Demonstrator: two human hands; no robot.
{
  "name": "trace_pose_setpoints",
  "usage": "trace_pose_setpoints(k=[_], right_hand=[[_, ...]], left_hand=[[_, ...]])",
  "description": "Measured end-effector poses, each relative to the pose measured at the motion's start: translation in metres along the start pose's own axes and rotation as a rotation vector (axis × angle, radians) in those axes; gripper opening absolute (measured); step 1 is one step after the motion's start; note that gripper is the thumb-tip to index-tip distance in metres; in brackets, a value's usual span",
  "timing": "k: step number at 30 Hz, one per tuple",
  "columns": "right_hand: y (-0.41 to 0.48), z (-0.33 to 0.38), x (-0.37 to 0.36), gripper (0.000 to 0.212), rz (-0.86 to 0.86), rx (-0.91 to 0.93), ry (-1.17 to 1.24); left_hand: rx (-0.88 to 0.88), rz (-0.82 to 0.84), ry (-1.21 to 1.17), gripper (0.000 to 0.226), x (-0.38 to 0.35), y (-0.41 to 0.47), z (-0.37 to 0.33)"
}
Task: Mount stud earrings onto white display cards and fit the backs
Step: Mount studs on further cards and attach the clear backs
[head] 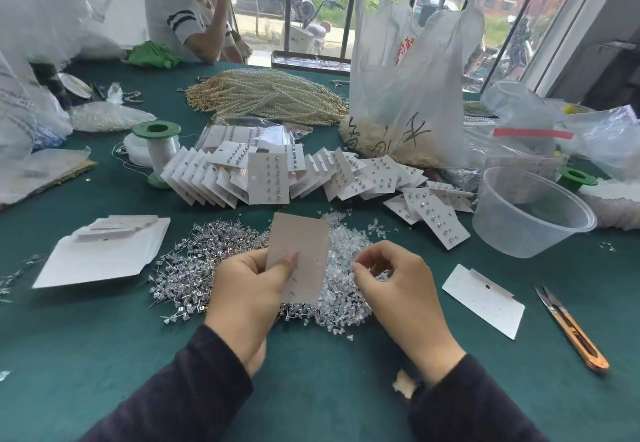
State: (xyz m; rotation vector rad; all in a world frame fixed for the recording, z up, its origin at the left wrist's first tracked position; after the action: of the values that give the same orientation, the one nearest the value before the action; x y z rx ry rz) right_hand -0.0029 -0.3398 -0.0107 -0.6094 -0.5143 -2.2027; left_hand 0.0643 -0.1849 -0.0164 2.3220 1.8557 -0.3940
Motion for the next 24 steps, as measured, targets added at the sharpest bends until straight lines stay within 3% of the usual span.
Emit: trace_pose_setpoints(k=[7, 16, 24], right_hand=[[-0.002, 0.002, 0.006, 0.014, -0.020, -0.017, 0.168], [-0.033, 0.041, -0.005, 0.008, -0.232, 0.469, 0.134], [-0.032, 0.040, -0.014, 0.003, -0.240, 0.507, 0.048]], left_hand=[[0.014, 0.018, 0.019, 0.018, -0.002, 0.000, 0.007], [-0.069, 0.063, 0.125, 0.022, -0.007, -0.003, 0.011], [-0.183, 0.073, 0.281, 0.023, -0.007, -0.004, 0.008]])
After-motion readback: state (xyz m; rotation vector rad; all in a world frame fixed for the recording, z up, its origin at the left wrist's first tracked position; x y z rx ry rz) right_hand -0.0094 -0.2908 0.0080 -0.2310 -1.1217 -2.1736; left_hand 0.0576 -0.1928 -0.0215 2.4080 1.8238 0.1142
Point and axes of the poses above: each hand's wrist, its own y-axis towards the middle knuckle, its own x-axis out of the back of the hand, z = x × y, the point moved 5 cm from there along y, towards the middle knuckle, and after that the axes turned 8 degrees about -x, right-handed, at the moved point
